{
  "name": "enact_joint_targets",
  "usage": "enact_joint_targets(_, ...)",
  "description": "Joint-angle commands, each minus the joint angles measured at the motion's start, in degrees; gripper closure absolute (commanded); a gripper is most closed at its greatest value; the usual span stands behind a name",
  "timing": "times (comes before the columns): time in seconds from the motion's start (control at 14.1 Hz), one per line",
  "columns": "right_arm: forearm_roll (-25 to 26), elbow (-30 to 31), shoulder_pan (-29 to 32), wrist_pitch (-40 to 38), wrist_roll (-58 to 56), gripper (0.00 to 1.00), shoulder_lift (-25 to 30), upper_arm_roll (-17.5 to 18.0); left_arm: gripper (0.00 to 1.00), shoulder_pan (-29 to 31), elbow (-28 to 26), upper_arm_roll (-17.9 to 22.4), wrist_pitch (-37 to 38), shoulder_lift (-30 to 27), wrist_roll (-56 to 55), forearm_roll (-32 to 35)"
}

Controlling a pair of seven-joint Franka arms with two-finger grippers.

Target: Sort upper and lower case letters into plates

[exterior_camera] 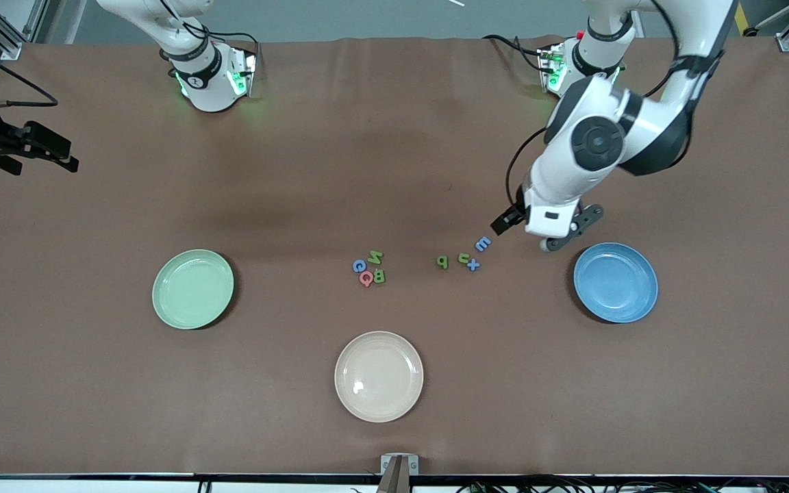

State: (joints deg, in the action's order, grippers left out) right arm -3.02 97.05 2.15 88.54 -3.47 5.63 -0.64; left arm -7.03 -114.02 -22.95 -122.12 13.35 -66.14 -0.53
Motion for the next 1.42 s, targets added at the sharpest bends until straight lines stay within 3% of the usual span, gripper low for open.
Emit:
enact_joint_targets(0.0, -0.50, 1.31, 0.84, 0.05, 0.66, 0.00, 1.57, 0.56, 0.00, -1.75, -4.00, -0.16, -11.25, 3.42, -8.62, 3.95)
enact_joint_targets(0.78, -0.06, -1.77, 1.19, -0.65, 0.48, 0.00, -2.02, 0.47, 0.00, -2.37, -8.41, -0.07, -27.19, 13.53, -19.29, 18.46)
enact_joint_targets(1.35, 0.73, -8.44, 2.15, 1.11, -0.22, 0.00, -18.36, 0.47, 0.00, -1.84, -9.20, 0.54, -28.87, 16.70, -19.47, 21.89)
